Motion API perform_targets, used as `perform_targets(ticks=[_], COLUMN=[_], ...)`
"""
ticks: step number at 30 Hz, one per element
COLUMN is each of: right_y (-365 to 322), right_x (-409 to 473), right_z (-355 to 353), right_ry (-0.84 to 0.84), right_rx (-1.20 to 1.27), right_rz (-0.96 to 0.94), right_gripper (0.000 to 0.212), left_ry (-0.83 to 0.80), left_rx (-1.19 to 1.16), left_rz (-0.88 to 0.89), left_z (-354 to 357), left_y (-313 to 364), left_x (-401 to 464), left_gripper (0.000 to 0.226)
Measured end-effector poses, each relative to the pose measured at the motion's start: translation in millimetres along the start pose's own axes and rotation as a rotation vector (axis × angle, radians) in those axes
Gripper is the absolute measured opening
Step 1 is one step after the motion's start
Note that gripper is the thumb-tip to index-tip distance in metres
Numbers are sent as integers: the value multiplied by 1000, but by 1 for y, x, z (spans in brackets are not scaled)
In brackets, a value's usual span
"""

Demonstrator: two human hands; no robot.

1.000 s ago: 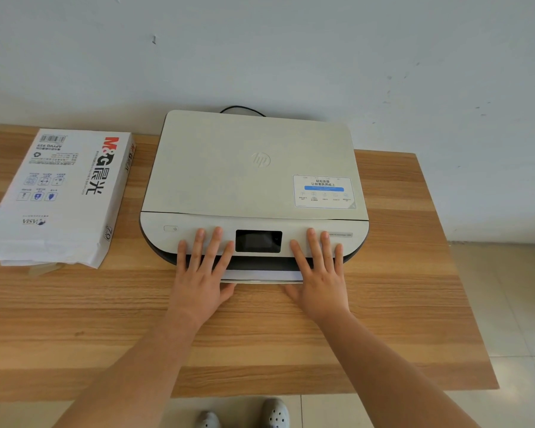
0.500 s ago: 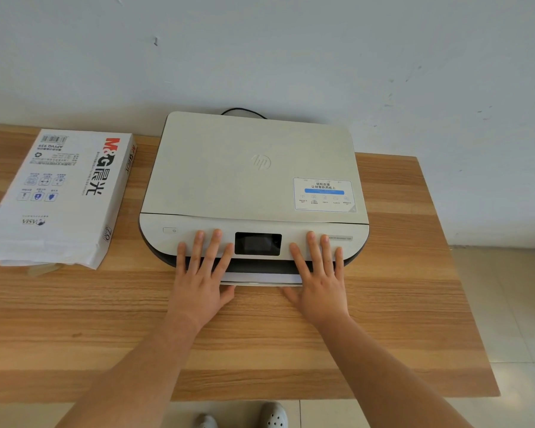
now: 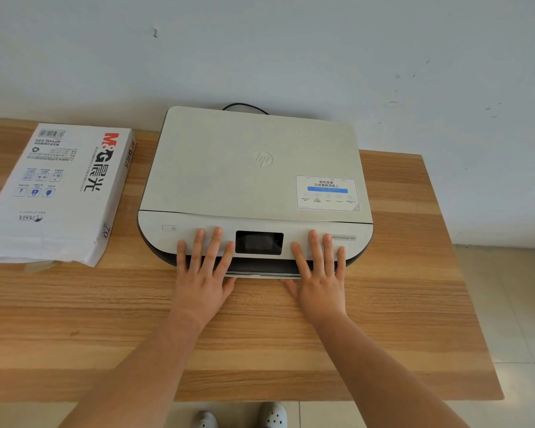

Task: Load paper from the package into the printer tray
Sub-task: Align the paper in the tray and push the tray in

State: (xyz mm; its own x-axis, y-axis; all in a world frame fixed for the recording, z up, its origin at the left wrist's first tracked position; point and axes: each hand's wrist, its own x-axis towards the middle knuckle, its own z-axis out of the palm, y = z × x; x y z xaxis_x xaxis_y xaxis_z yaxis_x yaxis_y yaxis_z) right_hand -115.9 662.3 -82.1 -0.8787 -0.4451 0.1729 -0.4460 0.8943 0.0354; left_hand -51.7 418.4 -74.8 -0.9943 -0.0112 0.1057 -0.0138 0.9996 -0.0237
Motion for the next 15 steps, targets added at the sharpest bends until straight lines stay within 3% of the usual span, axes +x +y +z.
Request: perform_targets(ticks=[15], right_y=[-2], right_x=[5], right_z=[11], right_ry=[130], right_rx=[-32], right_rz=[15], right_gripper=[86], left_ry=[86], left_rx=[-2], left_rz=[16], left_z=[16], left_y=[2], left_x=[3], left_gripper=[89])
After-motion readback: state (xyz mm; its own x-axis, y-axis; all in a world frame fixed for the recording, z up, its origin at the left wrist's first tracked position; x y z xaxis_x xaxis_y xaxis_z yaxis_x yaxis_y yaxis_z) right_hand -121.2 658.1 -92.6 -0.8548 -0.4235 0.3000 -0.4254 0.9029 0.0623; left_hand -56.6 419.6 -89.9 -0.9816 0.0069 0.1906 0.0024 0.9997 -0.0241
